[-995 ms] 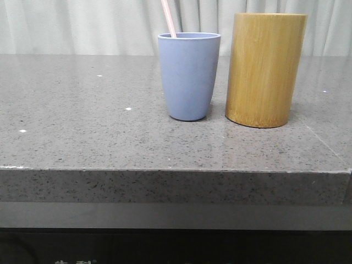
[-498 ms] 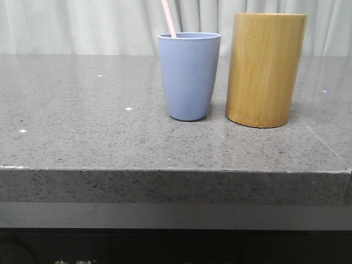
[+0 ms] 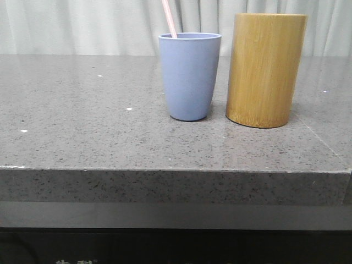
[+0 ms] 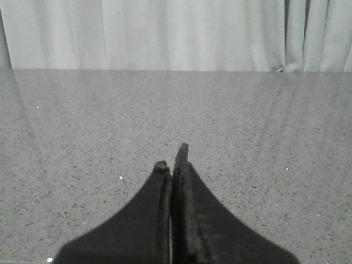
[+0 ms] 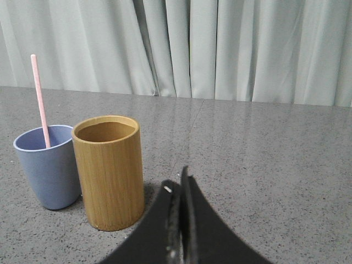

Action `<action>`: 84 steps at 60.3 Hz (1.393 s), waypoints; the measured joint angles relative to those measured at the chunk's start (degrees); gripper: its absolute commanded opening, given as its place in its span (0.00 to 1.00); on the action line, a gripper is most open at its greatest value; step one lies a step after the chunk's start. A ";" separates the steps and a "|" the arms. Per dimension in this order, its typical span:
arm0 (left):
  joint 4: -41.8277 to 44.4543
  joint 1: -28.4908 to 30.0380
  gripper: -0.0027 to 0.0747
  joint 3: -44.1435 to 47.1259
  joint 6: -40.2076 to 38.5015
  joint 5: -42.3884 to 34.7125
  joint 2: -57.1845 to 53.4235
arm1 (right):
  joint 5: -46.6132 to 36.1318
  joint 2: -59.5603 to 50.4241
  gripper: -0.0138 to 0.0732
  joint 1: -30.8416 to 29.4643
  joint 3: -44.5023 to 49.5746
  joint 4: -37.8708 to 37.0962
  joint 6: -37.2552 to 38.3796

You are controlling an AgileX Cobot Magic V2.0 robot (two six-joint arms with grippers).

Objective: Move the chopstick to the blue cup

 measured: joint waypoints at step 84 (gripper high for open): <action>-2.36 0.00 0.01 17.02 0.00 -14.64 0.00 | -0.12 0.00 0.06 0.00 0.04 0.00 0.00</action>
